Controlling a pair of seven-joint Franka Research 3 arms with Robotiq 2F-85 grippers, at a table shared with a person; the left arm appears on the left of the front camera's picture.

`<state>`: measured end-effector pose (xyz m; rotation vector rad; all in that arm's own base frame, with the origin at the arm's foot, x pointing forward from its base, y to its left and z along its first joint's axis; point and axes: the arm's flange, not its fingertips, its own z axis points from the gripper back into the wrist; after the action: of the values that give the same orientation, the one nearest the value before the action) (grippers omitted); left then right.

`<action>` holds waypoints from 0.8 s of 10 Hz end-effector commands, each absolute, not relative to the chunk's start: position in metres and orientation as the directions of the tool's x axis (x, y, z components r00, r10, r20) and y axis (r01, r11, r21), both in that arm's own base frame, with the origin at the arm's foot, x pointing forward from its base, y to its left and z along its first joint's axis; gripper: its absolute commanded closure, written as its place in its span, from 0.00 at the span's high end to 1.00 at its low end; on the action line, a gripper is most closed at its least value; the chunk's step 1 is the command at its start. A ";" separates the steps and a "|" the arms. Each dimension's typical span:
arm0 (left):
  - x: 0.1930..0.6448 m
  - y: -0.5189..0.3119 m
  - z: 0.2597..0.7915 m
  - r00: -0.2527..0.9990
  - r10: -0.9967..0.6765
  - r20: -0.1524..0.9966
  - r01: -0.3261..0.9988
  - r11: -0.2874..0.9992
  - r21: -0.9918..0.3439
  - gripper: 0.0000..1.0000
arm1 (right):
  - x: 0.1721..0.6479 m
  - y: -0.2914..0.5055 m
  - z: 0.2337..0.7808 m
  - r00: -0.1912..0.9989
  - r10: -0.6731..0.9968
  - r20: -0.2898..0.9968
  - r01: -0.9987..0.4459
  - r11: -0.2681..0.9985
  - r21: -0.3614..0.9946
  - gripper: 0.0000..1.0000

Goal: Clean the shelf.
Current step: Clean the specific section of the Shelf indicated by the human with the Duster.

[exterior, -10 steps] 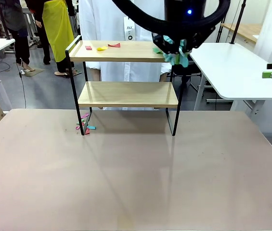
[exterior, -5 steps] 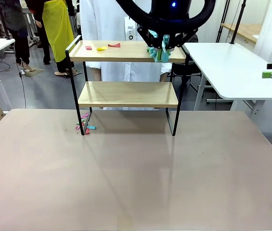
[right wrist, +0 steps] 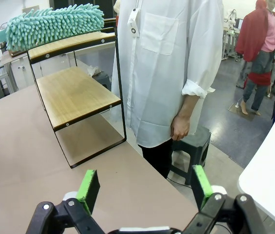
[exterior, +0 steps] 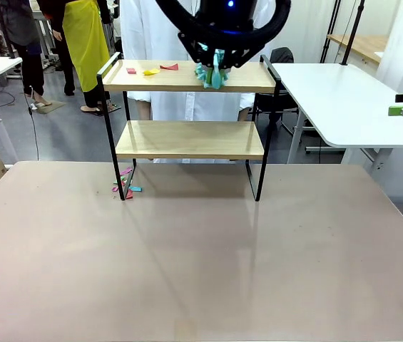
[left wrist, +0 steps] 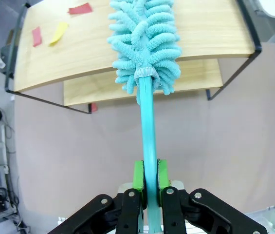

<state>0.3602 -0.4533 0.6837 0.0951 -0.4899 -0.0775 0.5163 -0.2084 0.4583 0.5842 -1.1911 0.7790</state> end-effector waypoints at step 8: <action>0.360 -0.344 0.658 0.860 -0.114 0.498 -0.090 0.926 0.367 0.13 | 0.516 -0.207 0.460 0.169 0.223 0.960 -0.791 0.612 -0.003 1.00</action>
<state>0.3659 -0.3641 0.6612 0.3200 -0.5102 -0.0116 0.5163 -0.2084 0.4583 0.5842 -1.1911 0.7789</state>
